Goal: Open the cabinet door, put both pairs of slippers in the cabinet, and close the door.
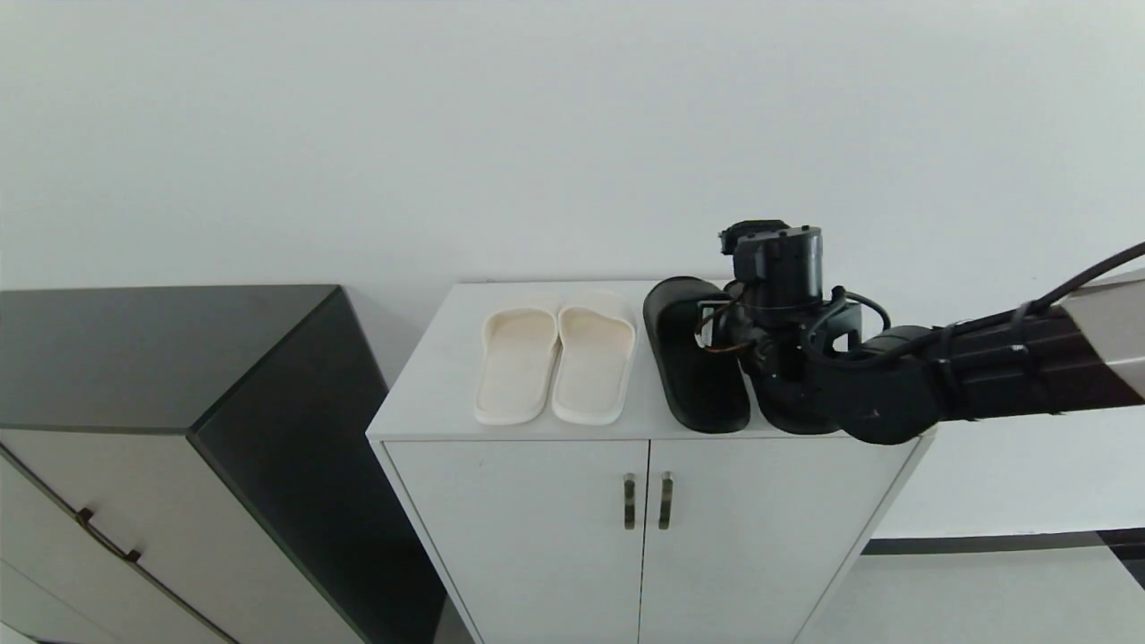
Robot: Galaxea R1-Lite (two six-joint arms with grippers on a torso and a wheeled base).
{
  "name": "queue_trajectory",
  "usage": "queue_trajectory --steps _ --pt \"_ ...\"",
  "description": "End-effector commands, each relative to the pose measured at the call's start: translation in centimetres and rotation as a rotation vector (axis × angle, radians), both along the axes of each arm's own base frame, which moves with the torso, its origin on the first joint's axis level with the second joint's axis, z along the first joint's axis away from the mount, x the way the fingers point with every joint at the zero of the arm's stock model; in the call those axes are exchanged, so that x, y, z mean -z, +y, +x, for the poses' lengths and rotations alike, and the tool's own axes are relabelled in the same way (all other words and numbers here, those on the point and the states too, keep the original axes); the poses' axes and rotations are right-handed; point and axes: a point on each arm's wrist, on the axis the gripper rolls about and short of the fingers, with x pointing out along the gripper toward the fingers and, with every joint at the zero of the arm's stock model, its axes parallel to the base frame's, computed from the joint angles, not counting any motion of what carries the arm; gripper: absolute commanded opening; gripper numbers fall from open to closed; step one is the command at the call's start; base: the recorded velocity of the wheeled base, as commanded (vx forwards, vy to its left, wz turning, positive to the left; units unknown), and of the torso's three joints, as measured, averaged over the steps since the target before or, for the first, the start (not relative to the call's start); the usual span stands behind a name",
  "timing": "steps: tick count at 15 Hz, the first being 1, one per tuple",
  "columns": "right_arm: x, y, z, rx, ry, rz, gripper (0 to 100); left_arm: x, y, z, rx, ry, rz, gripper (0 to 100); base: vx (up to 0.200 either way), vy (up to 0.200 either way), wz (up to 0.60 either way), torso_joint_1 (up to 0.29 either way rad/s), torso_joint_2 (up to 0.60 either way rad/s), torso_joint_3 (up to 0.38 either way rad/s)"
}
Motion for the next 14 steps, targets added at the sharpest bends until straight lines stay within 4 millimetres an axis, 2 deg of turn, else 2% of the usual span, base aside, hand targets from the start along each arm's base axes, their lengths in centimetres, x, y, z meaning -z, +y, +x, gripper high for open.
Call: queue_trajectory --steps 1,3,4,6,8,14 --pt "-3.0 -1.5 -4.8 -0.129 -0.019 0.035 0 0.0 0.0 0.0 -0.001 0.002 -0.001 0 0.0 0.0 0.0 0.0 0.0 0.0" --pt "-2.7 -3.5 -10.5 -0.393 0.047 0.039 0 0.0 0.0 0.0 -0.002 0.002 0.001 0 0.0 0.0 0.0 0.0 0.0 0.0" --pt "-2.2 -4.4 -12.7 -0.499 0.083 0.041 0 0.0 0.0 0.0 -0.002 0.002 0.002 0 0.0 0.0 0.0 0.0 0.0 0.0" --pt "-1.7 -5.8 -15.2 -0.607 0.138 0.043 0 0.0 0.0 0.0 -0.002 0.002 0.001 0 0.0 0.0 0.0 0.0 0.0 0.0" --pt "-1.3 -6.9 -16.6 -0.706 0.161 0.059 0 0.0 0.0 0.0 -0.001 0.002 0.001 0 0.0 0.0 0.0 0.0 0.0 0.0" --pt "-0.3 -7.1 -16.9 -0.765 0.19 0.037 0 0.0 0.0 0.0 0.001 0.002 0.001 0 0.0 0.0 0.0 0.0 0.0 0.0"
